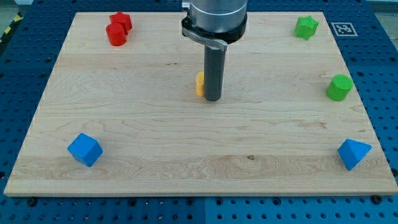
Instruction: Slide the yellow heart diagonally to the bottom left side of the yellow hexagon
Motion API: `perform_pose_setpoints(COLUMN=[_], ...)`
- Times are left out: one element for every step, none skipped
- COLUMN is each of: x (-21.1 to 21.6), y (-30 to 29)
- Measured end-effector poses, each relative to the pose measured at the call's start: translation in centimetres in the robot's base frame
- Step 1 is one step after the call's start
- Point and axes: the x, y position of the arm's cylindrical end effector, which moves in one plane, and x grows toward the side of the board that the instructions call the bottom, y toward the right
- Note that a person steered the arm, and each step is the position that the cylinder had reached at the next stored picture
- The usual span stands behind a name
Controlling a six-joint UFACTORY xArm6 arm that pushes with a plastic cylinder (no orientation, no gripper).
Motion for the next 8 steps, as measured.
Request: perform_pose_setpoints(x=[4.1,3.0,-2.3,-5.8,-4.0,-0.8,-1.8,-4.7], y=[-0.1,-0.8,-0.8,-0.8,-0.8,-2.8,-5.2,-2.7])
